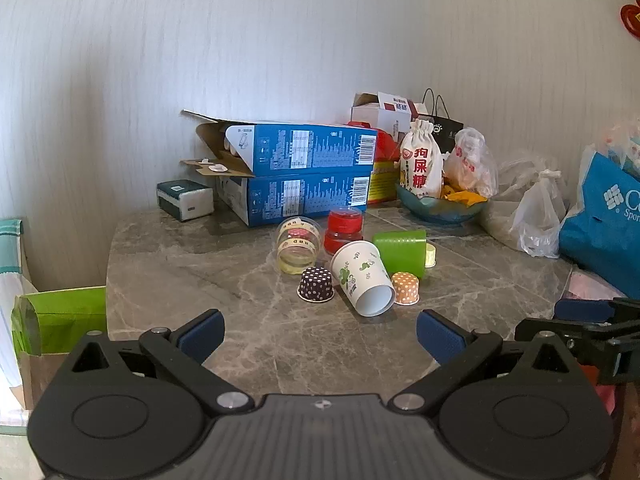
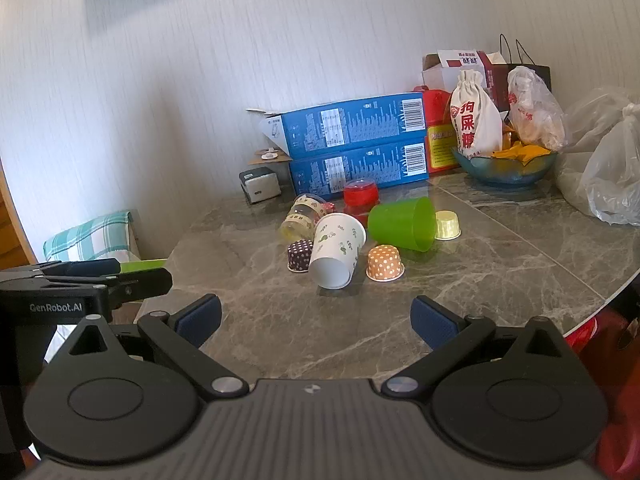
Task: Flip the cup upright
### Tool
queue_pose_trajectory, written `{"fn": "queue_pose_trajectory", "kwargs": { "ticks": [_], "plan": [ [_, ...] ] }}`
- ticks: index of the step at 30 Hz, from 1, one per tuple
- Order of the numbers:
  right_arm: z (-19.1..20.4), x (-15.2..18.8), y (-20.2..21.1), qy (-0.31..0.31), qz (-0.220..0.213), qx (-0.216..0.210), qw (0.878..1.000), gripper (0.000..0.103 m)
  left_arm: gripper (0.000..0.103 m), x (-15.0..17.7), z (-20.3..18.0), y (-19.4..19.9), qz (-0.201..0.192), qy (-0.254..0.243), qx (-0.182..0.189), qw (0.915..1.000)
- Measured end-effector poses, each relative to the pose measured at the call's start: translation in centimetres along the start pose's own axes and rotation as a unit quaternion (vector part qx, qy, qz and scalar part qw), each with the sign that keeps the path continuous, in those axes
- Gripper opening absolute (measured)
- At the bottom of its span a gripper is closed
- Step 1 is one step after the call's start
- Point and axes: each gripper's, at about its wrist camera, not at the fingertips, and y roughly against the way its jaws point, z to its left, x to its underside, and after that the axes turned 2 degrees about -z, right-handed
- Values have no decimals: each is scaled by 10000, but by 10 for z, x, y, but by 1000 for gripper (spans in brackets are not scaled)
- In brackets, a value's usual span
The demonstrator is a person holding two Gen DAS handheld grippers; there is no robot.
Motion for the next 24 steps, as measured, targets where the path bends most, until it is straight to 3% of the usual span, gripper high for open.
{"fn": "queue_pose_trajectory", "kwargs": {
  "ticks": [24],
  "plan": [
    [3, 2, -1, 9, 21, -45, 10000, 102, 103, -2, 2, 0, 21, 49, 43, 10000]
  ]
}}
